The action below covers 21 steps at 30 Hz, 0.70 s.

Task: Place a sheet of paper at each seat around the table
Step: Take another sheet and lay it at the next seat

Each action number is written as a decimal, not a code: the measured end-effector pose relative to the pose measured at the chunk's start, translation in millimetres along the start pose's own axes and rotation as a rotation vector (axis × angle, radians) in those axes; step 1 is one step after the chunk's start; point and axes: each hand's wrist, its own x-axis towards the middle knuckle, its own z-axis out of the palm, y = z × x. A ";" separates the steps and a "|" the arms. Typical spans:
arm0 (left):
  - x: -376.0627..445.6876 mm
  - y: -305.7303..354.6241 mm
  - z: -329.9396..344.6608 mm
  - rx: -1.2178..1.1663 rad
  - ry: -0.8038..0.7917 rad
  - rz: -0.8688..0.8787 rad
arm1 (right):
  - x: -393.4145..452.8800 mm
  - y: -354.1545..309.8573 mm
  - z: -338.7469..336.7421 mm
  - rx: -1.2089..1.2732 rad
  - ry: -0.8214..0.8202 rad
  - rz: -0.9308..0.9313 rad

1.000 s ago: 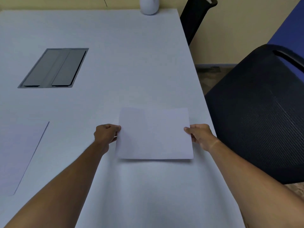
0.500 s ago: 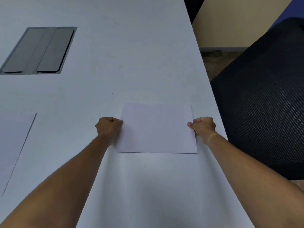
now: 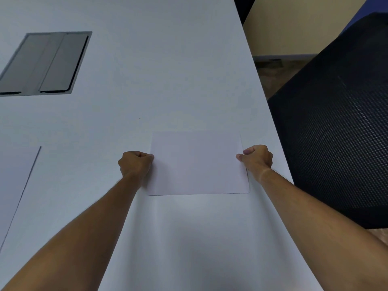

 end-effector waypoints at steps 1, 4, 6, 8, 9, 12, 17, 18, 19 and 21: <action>-0.4 -0.1 0.2 0.007 0.005 0.003 | -0.2 0.1 0.3 -0.002 0.005 0.002; -1.3 -1.2 0.6 0.036 0.021 0.011 | -0.4 -0.1 1.0 -0.011 0.006 0.002; -1.2 -2.2 0.8 0.056 0.029 0.020 | -0.5 -0.2 1.6 -0.024 0.005 -0.003; -0.8 -2.8 1.2 0.070 0.035 0.030 | -0.9 -0.1 2.1 -0.031 0.006 -0.004; -0.6 -3.0 1.3 0.074 0.037 0.036 | -0.9 0.1 2.4 -0.029 0.006 -0.001; -1.3 -4.3 0.3 0.093 0.039 0.065 | -2.0 0.2 2.2 -0.026 0.002 -0.008; -6.7 -5.4 -5.9 0.216 0.051 0.242 | -15.0 -6.5 -1.2 -0.008 0.055 -0.061; -8.5 -5.1 -7.3 0.292 0.053 0.323 | -20.1 -8.4 -1.6 -0.036 0.067 -0.111; -10.7 -4.3 -8.6 0.374 0.048 0.407 | -25.5 -9.7 -1.9 -0.080 0.071 -0.181; -16.1 -1.4 -11.6 0.490 0.012 0.570 | -37.0 -11.9 -1.8 -0.185 0.068 -0.326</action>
